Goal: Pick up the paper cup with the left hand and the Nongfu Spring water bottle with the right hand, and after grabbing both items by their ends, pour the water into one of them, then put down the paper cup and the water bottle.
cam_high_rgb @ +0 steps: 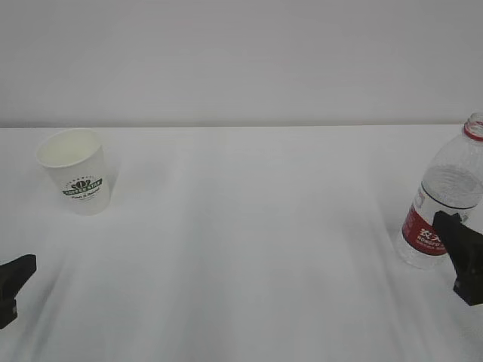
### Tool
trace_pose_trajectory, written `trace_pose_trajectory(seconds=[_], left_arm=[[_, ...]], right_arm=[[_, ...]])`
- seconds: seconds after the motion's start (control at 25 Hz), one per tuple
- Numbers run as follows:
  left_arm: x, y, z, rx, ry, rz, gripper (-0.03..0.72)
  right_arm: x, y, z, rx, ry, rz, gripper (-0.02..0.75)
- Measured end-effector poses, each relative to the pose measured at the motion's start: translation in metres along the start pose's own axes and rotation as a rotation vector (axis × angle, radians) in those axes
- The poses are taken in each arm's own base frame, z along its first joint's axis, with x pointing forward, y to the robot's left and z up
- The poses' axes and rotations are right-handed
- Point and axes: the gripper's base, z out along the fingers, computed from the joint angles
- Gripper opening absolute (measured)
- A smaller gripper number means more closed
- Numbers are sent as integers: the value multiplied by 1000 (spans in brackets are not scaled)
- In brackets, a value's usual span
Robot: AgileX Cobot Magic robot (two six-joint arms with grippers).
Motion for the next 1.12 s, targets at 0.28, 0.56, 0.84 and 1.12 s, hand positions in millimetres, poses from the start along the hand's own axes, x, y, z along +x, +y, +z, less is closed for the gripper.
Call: trace_pose_trajectory(seconds=[0.28, 0.56, 0.84, 1.12], left_arm=[[0, -4, 0, 40, 4, 18, 449], [1, -4, 0, 44, 4, 20, 447], [1, -4, 0, 44, 4, 18, 447], [1, -4, 0, 44, 4, 18, 445]], right_arm=[[1, 5, 0, -56, 0, -20, 553], [1, 5, 0, -58, -1, -18, 552], [1, 5, 0, -55, -1, -17, 552], [0, 0, 1, 0, -2, 11, 552]])
